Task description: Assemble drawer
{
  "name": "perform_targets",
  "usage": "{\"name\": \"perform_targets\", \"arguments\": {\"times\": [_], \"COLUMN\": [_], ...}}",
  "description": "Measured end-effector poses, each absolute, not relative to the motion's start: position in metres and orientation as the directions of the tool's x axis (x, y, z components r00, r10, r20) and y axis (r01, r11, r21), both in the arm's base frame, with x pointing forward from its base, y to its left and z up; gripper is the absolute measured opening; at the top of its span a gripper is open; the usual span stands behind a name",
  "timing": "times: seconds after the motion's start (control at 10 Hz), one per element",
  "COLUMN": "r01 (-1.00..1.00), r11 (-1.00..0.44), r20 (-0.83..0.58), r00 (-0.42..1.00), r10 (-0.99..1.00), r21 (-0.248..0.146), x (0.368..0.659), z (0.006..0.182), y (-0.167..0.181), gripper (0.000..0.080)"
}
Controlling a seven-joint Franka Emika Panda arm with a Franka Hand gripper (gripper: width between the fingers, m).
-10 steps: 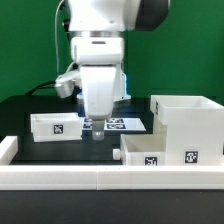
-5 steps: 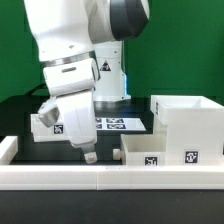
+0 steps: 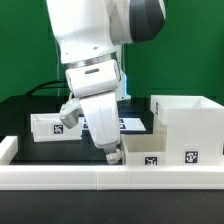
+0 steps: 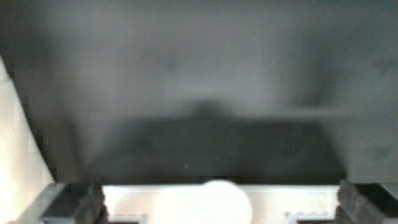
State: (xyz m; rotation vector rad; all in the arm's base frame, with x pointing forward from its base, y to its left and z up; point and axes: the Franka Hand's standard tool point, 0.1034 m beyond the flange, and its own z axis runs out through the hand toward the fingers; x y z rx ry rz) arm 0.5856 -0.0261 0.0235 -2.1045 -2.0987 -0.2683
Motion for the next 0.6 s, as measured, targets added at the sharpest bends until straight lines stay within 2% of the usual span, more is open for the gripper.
{"name": "perform_targets", "arguments": {"times": [0.6], "r01": [1.000], "r11": [-0.001], "r20": [0.242], "r00": [-0.001], "r10": [0.970], "r21": [0.010], "x": [0.5838], "z": [0.0205], "y": [-0.0229], "gripper": [0.0649]}}
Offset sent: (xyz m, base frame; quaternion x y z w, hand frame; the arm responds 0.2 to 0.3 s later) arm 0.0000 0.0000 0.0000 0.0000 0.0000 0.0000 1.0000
